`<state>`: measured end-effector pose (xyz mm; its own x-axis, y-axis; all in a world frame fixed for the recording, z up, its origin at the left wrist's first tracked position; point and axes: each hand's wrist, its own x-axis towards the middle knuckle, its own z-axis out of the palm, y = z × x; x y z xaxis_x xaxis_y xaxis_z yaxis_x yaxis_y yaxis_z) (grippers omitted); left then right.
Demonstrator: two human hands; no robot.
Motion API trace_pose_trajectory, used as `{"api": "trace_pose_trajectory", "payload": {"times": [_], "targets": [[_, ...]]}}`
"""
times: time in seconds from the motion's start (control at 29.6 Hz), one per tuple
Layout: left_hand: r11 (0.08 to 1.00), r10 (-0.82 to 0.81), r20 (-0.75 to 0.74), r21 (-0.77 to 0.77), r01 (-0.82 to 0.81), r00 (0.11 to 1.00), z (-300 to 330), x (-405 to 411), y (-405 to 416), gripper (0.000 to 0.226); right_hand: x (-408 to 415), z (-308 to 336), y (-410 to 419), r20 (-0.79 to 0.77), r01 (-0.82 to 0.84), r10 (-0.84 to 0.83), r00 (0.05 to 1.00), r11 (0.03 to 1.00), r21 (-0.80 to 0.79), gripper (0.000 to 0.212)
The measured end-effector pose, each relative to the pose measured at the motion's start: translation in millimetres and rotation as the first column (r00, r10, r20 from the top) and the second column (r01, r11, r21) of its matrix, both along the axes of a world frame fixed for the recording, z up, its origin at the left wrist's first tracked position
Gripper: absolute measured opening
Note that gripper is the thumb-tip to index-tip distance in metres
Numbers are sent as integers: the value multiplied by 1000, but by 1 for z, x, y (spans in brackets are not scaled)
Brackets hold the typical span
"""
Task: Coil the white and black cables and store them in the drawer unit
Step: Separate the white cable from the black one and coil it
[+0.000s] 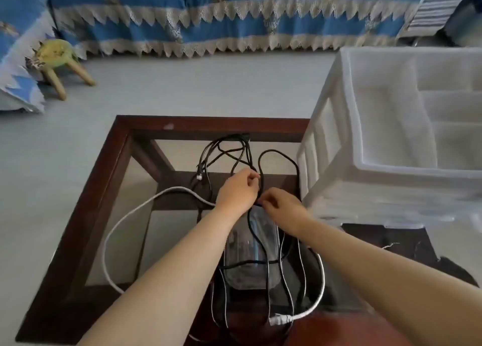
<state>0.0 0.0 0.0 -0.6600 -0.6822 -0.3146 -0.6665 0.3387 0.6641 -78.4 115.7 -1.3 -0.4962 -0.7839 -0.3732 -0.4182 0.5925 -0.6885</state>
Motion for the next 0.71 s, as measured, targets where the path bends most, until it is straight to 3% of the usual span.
{"api": "trace_pose_trajectory", "payload": {"times": [0.2,0.3,0.44,0.54,0.71], "targets": [[983,-6,-89,-182,-11,996,-57,-8,-2,21,-14,-47,-9,-126,-79,72,990,995,-58,18],[972,-10,-132,-236,-22,991,-63,-8,-2,21,-15,-53,-6,-180,-113,93,979,988,-103,18],[945,-129,-143,-318,78,981,-55,6,16,22,-2,-44,13,-153,-98,68,986,975,-201,16],[856,-187,-174,-512,73,967,-51,29,34,21,7,-28,35,-204,-146,102,974,966,-213,19],[619,-354,-238,-784,36,904,-42,71,91,15,16,-21,80,-254,-173,154,955,983,-54,29]]}}
